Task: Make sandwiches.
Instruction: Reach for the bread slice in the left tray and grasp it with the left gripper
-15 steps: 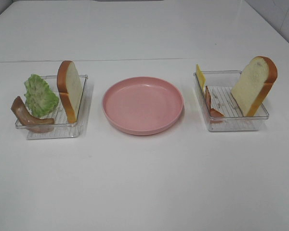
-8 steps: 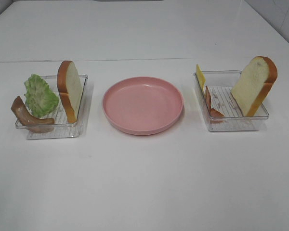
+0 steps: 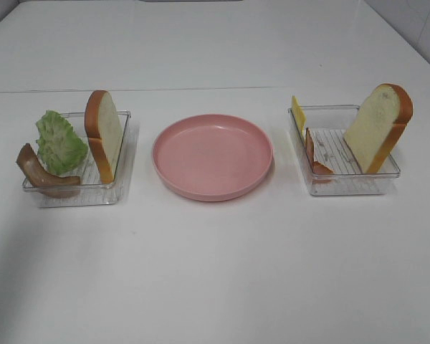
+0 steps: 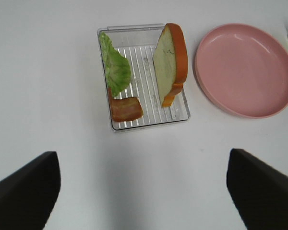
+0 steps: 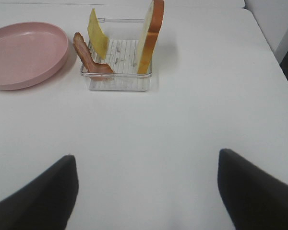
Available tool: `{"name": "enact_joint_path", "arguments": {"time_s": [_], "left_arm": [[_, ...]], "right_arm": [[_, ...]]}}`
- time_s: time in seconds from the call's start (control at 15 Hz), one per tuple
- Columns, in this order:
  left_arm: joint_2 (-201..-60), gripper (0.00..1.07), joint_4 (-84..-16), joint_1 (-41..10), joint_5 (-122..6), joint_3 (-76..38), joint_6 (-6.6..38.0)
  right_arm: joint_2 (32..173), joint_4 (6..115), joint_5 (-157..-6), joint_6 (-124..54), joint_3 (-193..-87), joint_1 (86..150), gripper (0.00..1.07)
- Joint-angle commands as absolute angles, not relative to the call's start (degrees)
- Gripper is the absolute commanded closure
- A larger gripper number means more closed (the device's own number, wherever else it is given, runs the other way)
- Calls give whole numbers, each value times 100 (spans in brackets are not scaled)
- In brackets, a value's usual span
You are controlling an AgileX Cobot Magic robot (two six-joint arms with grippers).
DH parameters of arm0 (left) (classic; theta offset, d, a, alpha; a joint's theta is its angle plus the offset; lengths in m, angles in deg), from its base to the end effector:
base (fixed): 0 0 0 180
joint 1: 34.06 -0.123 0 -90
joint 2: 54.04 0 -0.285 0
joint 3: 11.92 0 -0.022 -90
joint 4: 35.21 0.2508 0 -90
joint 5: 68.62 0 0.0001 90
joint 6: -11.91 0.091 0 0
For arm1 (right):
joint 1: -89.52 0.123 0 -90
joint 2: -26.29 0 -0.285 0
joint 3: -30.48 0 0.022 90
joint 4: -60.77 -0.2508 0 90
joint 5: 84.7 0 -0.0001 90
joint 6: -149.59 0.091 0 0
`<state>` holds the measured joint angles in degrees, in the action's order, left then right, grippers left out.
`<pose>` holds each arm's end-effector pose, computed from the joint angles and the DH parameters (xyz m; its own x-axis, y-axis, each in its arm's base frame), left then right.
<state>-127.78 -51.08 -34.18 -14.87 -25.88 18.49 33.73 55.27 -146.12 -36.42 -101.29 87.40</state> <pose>0.2265 -0.0196 0.3602 -0.7764 -0.0520 -0.6280 0.0986 0.9743 -0.2026 -0.0068 0.0079 0.2783 -0.4503 -0.0420 -0.8919 -0.0647 0.9978 -0.0143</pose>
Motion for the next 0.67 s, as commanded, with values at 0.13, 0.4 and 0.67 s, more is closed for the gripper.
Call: {"name": "enact_joint_path", "arguments": {"time_s": [0.13, 0.4, 0.67], "left_arm": [[-14056, 19, -5211, -3418, -1023, -1625, 1855], [-15826, 23, -5481, -3251, -863, -90, 1683], [-17150, 28, -5189, -2547, -456, 1343, 1087]], "right_arm": [[3293, 5521, -14561, -3683, -10129, 8694, 31], [3293, 5521, -14561, -3683, -10129, 8694, 31], [3293, 5521, -14561, -3683, -10129, 8694, 31]]}}
